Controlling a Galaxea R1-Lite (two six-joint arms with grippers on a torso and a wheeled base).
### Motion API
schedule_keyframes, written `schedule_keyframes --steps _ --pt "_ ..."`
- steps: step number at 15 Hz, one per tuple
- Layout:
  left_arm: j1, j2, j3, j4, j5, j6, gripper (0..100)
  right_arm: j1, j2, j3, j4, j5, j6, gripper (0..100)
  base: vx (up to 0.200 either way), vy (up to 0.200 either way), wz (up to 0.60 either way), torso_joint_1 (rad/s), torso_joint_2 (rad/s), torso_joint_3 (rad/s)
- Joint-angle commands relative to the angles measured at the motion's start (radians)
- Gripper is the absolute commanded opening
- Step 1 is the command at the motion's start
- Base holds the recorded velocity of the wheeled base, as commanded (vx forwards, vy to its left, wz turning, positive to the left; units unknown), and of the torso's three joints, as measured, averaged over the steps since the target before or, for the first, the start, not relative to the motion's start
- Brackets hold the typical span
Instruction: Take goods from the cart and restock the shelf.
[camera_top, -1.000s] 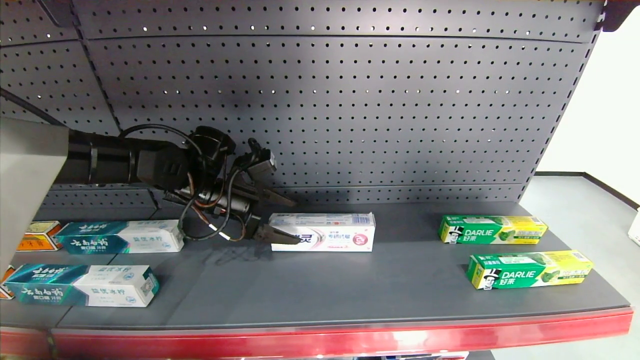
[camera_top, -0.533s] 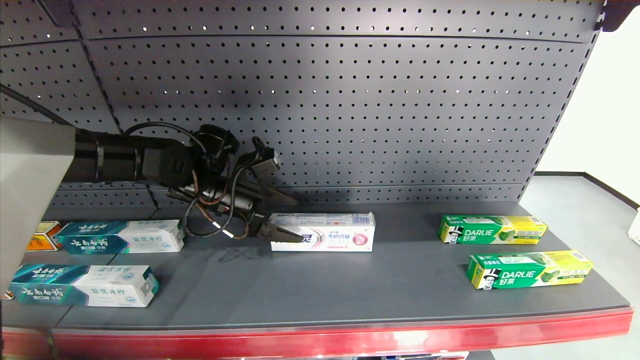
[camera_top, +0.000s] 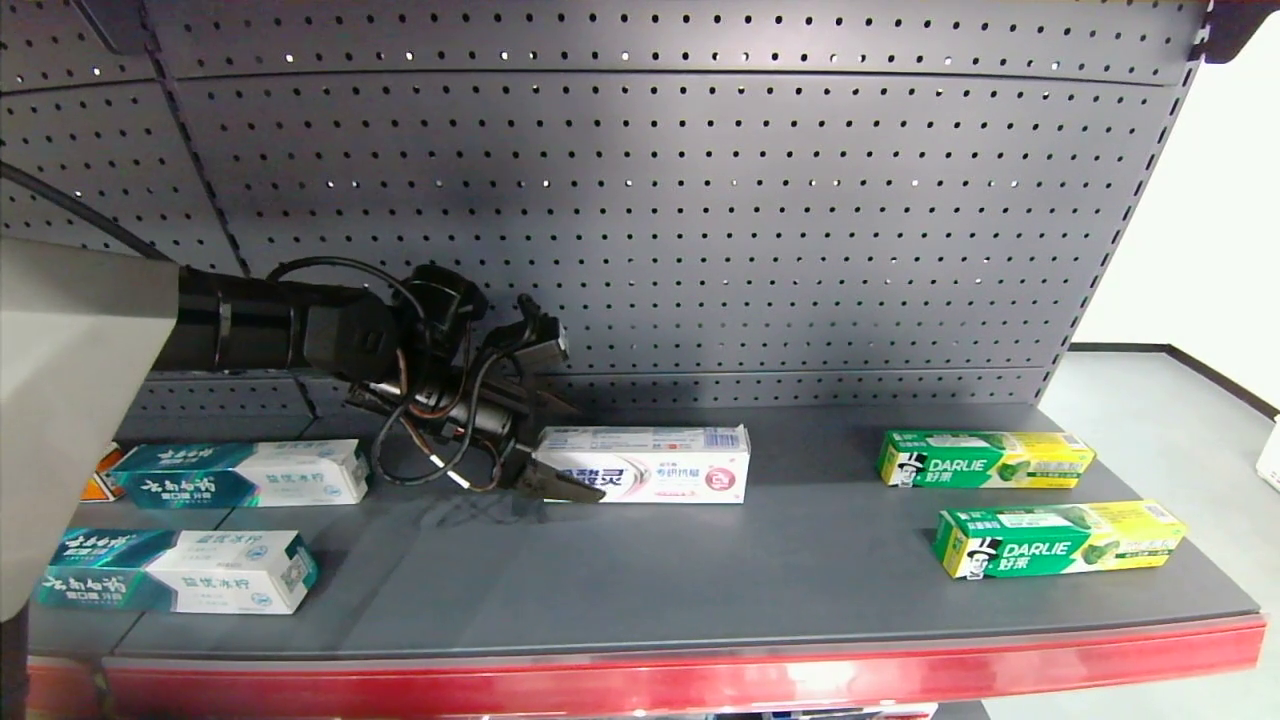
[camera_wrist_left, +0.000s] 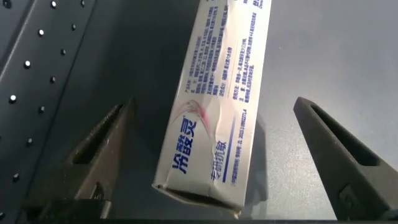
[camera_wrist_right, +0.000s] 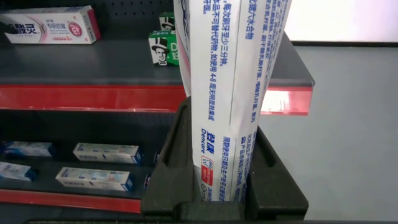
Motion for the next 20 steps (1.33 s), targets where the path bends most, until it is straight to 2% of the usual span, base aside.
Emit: schedule_keyframes --steps 1,7,20 --pt "-0.003 0.009 -0.001 0.000 0.004 0.000 100 0.000 0.000 0.008 0.000 0.000 0.000 0 0.000 0.000 0.00 0.000 0.00 0.000" --pt "-0.031 0.036 -0.036 0.000 0.015 0.000 100 0.000 0.000 0.020 -0.017 0.000 0.000 0 0.000 0.000 0.00 0.000 0.00 0.000" --pt "-0.025 0.040 -0.051 0.008 0.015 0.000 100 0.000 0.000 0.026 -0.022 0.000 0.000 0 0.000 0.000 0.00 0.000 0.00 0.000"
